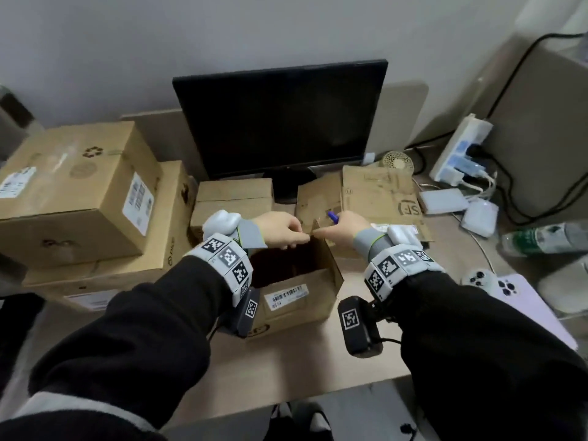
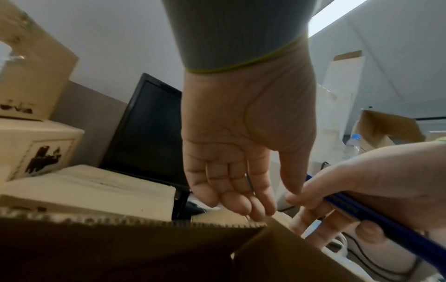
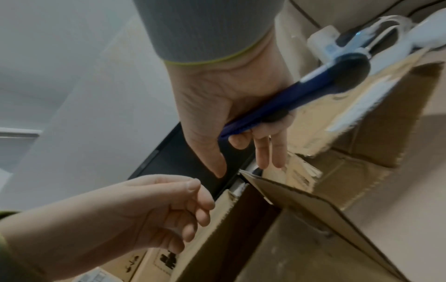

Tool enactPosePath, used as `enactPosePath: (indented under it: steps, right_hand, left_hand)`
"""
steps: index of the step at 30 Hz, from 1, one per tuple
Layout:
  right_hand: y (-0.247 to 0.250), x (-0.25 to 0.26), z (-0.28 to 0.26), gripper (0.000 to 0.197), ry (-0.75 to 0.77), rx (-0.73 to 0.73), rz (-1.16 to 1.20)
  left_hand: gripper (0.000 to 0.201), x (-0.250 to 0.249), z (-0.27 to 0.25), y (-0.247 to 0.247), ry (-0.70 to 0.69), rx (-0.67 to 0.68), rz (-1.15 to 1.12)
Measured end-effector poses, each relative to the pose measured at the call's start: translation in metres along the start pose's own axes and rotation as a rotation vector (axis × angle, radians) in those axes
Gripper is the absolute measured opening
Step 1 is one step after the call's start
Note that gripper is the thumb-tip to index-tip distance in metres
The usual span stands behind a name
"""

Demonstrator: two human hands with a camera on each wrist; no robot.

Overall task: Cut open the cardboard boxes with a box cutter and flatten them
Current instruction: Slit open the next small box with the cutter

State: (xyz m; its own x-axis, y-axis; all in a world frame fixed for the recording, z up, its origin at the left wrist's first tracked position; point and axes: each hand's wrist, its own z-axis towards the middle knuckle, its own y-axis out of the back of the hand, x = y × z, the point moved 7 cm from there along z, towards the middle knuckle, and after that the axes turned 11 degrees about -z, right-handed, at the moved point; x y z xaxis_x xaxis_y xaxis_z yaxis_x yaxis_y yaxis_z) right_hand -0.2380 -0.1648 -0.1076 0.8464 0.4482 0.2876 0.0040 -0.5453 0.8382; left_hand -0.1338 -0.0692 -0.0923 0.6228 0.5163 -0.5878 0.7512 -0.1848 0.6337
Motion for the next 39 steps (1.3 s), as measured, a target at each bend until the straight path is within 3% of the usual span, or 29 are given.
enactPosePath:
  steps: [5, 7, 9, 11, 16, 18, 21, 25, 29, 32, 37, 39]
  right_hand:
    - [-0.031, -0.006, -0.003, 0.037, -0.019, 0.172, 0.019]
    - [-0.039, -0.008, -0.003, 0.027, -0.020, 0.207, 0.023]
    - [-0.041, -0.011, -0.005, 0.015, -0.016, 0.196, 0.028]
    - [-0.039, -0.012, -0.007, 0.018, 0.000, 0.180, 0.069]
    - [-0.035, -0.017, -0.008, 0.039, 0.018, 0.140, 0.354]
    - [-0.031, -0.017, -0.006, 0.060, 0.022, 0.109, 0.440]
    - [-0.027, -0.017, -0.002, 0.070, 0.026, 0.063, 0.494]
    - [-0.025, -0.026, 0.002, 0.066, -0.023, -0.025, 0.549]
    - [-0.030, -0.033, 0.006, 0.062, -0.031, -0.047, 0.453]
    - [-0.041, -0.027, 0.010, 0.051, -0.001, 0.039, 0.562]
    - [-0.037, -0.017, 0.011, 0.069, -0.017, 0.109, 0.522]
    - [-0.033, -0.017, 0.013, 0.066, -0.020, 0.110, 0.473]
  left_hand:
    - [0.049, 0.008, 0.004, -0.048, 0.012, 0.225, 0.199]
    - [0.051, 0.016, 0.007, -0.066, 0.010, 0.301, 0.259]
    - [0.038, 0.022, 0.011, -0.078, 0.000, 0.307, 0.265]
    - [0.025, 0.025, 0.015, -0.080, -0.008, 0.275, 0.248]
    - [0.030, 0.018, 0.014, -0.060, -0.065, 0.232, 0.204]
    - [0.028, 0.011, 0.009, -0.040, -0.098, 0.192, 0.172]
    - [0.032, 0.002, -0.002, -0.002, -0.135, 0.071, 0.124]
    - [0.038, -0.005, -0.021, 0.040, -0.177, -0.043, -0.005]
    - [0.038, 0.004, -0.033, 0.065, -0.198, -0.166, -0.245]
    - [0.044, 0.016, -0.037, 0.069, -0.186, -0.253, -0.321]
    - [0.037, 0.046, -0.043, 0.072, -0.140, -0.412, -0.394]
    - [0.035, 0.067, -0.046, 0.073, -0.112, -0.491, -0.476]
